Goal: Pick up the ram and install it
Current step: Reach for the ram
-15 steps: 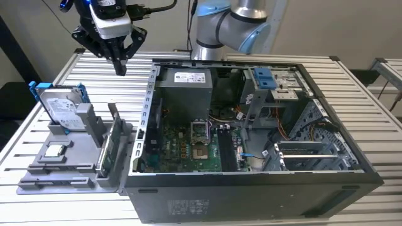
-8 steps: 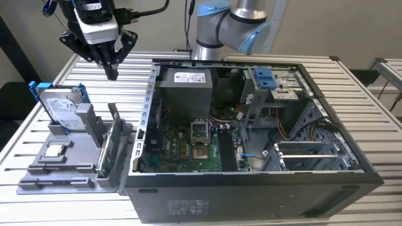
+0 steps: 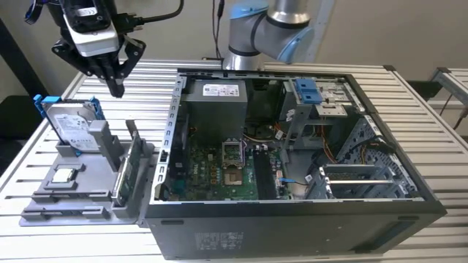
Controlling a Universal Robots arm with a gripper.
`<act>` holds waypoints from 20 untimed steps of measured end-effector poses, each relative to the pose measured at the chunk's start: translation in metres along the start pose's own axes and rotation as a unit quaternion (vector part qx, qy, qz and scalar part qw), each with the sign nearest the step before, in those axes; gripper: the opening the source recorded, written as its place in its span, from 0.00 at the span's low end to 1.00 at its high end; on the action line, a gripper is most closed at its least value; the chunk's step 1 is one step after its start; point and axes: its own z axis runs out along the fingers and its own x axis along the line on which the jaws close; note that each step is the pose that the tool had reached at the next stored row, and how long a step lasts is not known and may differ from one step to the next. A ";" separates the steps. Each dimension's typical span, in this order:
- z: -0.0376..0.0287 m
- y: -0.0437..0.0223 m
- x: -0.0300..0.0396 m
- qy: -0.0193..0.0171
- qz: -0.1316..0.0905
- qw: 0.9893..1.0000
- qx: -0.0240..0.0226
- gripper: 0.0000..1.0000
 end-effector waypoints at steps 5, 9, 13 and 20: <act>-0.0001 -0.0054 0.0193 0.000 -0.001 1.000 0.000 0.11; 0.0002 -0.0075 0.0328 0.000 -0.001 1.000 0.000 0.11; 0.0002 -0.0086 0.0484 0.000 -0.002 1.000 -0.001 0.11; 0.0008 -0.0099 0.0704 0.000 -0.004 1.000 -0.001 0.11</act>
